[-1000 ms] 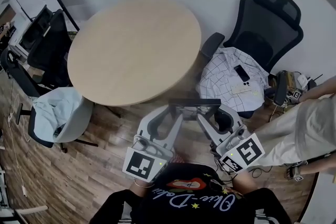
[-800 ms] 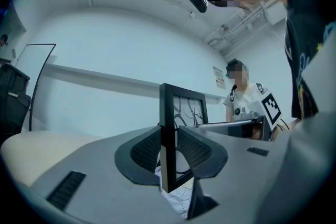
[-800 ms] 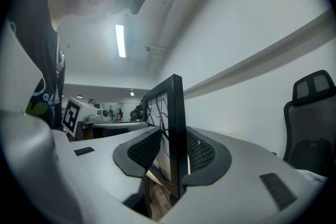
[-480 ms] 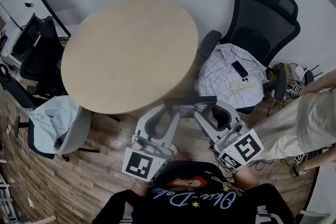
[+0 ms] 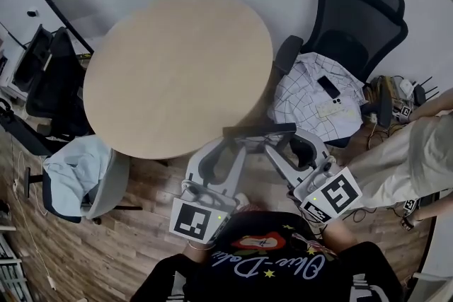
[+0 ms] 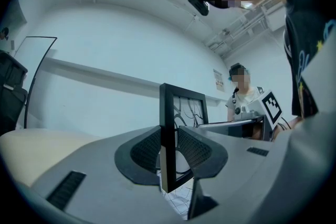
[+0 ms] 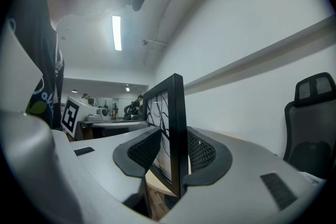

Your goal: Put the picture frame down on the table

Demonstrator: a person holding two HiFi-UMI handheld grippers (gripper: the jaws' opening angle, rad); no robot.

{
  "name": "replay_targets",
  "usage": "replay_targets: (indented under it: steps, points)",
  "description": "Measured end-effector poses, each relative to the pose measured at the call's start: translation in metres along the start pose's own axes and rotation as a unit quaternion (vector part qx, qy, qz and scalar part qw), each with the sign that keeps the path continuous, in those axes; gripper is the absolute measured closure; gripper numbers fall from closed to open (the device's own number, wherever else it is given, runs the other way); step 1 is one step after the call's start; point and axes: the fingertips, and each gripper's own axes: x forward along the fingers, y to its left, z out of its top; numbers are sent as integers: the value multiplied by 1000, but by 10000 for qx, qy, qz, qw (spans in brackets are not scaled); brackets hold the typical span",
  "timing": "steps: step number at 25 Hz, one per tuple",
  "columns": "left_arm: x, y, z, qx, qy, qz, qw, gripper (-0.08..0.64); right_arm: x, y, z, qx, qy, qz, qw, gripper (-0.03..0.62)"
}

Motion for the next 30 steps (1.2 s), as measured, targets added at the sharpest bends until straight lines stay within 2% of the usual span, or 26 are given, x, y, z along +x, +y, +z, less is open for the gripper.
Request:
replay_targets:
  steps: [12,17,21,25,30]
  points:
    - [-2,3,5,43,-255,-116,9996,471,3,4,-2,-26,-22,-103,9999,471]
    - [-7,3,0,25,-63,-4,10000,471,4,8,-5,1,7,-32,10000,472]
    - [-2,1,18,232,-491,-35,9985,471,5,4,6,-105,-122,47,9999,471]
    - [-6,3,8,305,-192,86,9993,471,5,6,4,-69,-220,74,9997,471]
    - [1,9,14,345,-295,166,9988,471,12,-1,6,-60,-259,149,9995,469]
